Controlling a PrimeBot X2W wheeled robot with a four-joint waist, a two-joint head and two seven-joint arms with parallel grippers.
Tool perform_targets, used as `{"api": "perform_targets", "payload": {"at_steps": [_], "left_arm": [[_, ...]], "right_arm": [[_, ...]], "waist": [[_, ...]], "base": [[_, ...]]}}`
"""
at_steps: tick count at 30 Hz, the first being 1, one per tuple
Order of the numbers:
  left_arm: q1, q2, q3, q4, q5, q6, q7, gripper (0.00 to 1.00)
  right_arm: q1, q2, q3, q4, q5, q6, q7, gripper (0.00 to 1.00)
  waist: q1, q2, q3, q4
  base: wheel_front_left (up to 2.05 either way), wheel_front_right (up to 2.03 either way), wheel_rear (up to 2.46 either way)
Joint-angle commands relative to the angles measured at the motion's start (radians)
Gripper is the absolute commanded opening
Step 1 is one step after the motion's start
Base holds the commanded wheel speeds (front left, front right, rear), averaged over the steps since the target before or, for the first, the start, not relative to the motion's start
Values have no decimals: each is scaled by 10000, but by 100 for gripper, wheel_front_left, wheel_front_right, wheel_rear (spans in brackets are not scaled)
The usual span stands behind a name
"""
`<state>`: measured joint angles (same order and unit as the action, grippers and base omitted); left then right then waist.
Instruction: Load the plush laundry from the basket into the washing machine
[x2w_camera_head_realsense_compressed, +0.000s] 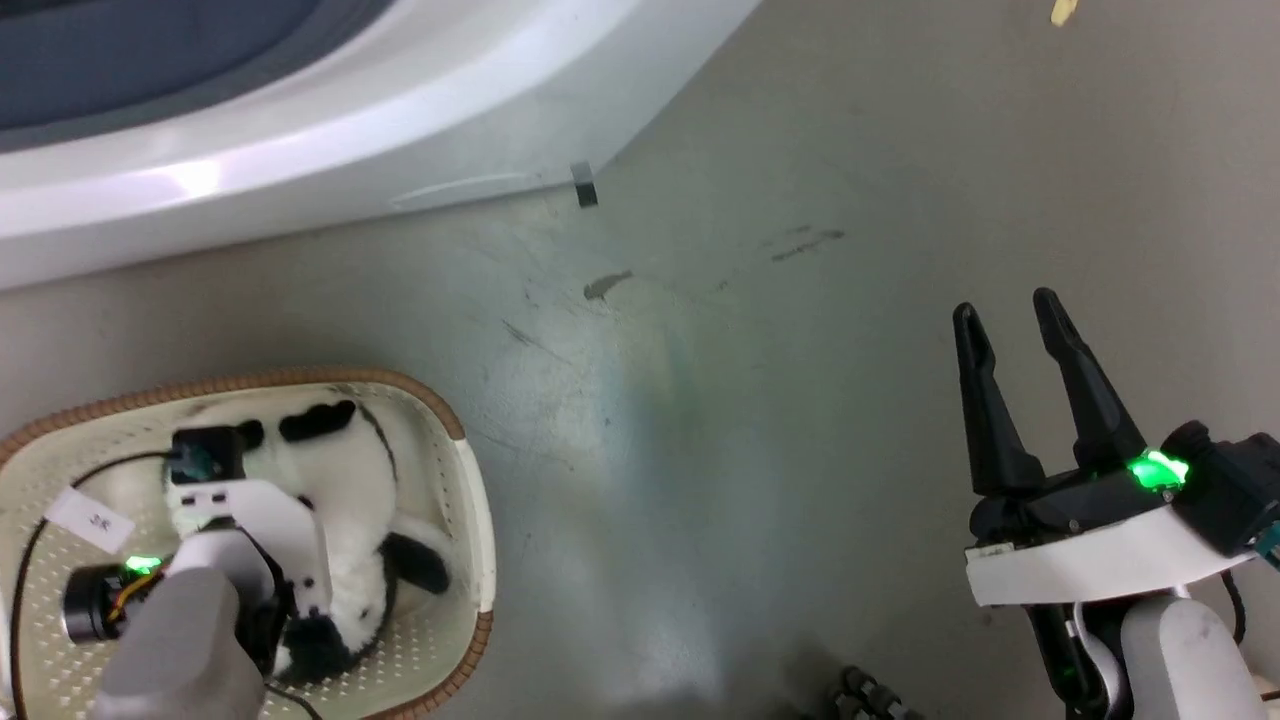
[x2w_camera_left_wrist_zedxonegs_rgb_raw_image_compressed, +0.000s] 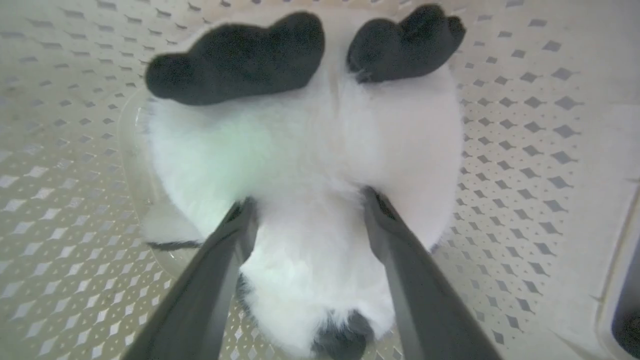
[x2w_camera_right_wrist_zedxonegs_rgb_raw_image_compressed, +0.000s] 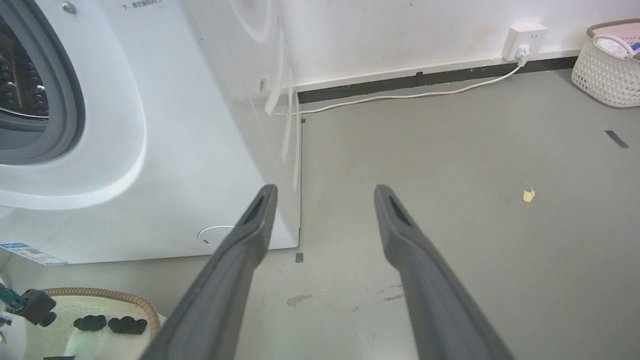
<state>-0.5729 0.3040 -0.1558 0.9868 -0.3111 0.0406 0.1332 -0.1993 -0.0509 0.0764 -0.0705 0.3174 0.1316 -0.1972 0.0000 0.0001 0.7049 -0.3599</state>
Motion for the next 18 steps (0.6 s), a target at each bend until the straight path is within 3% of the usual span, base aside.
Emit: {"api": "perform_targets", "payload": {"at_steps": [1,8,9,10,18], "left_arm": [[-373,151,-112,357,-126,-63,132,100],[-871,363,-353,989,-288,-123,452,100],[-991,428,-386,1177,-397,-222,400,41],[-1031,461,-395,1264,-454,-256,317,0],[-1074,556,-153,1994,-1149,-232,-311,0]], "right_arm": [[-252,6,43,-71,157,-8,-133,100],[-394,6,-7,-71,617,-8,-258,100],[-461,6,8,-54,685,-8,-300,100],[-498,6,31,-38,718,-8,-321,100],[-735,6,265,5,682,-9,-467,100]], "waist": [[0,-1,302,-157],[0,-1,766,-400],[0,-1,882,-504],[0,-1,922,-570],[0,-1,787,-1078]], "base": [[0,0,0],[0,0,0],[0,0,0],[0,0,0],[0,0,0]]}}
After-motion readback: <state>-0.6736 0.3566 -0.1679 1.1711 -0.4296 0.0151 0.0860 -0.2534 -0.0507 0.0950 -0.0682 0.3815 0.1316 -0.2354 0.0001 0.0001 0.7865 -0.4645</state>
